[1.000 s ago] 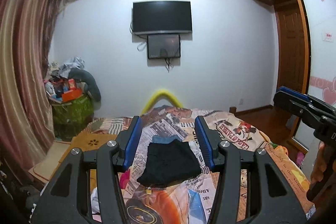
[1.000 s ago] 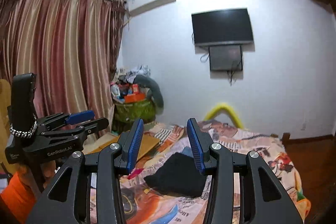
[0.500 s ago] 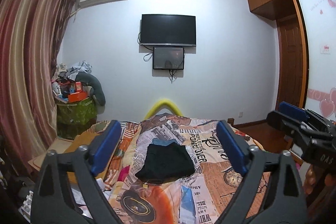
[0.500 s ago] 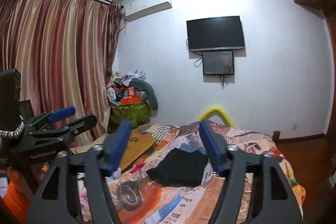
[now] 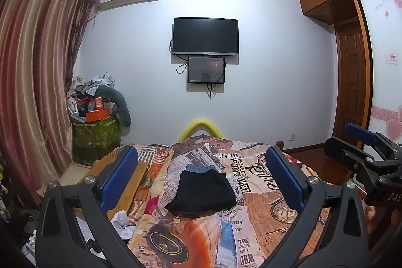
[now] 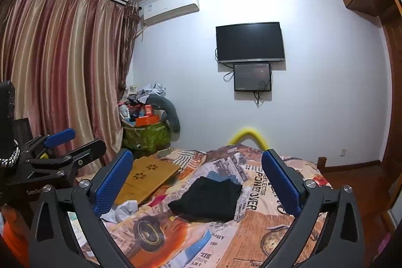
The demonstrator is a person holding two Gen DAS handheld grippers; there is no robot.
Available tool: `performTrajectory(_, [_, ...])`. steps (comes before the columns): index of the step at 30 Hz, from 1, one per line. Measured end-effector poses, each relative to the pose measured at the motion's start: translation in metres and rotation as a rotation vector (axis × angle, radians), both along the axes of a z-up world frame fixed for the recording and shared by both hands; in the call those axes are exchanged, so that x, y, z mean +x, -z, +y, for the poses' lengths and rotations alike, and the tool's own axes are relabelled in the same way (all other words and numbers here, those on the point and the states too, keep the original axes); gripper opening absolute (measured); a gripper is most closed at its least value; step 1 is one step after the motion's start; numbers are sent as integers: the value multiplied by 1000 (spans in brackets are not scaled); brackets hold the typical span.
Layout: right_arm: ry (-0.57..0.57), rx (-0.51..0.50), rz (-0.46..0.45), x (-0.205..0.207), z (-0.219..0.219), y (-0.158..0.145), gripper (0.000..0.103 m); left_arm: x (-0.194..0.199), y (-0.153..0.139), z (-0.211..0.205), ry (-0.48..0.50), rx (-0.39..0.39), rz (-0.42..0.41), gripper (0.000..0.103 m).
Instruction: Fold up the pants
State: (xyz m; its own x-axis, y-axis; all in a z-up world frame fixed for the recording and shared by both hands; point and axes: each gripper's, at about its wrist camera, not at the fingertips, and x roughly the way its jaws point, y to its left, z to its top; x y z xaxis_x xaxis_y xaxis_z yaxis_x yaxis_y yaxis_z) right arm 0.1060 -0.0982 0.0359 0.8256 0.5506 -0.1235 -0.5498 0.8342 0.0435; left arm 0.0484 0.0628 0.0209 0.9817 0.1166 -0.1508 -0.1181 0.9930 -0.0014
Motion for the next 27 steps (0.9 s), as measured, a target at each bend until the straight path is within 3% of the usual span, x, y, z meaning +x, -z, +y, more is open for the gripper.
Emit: performTrajectory(27, [8,4,45,-1,-9,4,102,5,7,-5,17,1,19,103])
